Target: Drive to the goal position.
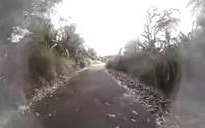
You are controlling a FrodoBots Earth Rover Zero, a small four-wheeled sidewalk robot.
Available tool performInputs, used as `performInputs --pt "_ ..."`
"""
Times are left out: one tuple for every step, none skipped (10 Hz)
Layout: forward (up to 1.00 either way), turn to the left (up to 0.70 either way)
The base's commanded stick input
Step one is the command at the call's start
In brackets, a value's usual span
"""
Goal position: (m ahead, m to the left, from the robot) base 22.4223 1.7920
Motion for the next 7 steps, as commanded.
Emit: performInputs --pt "0.7 0.0" --pt "0.7 0.0" --pt "0.7 0.0" --pt "0.7 0.0" --pt "0.7 0.0" --pt "0.7 0.0" --pt "0.7 0.0"
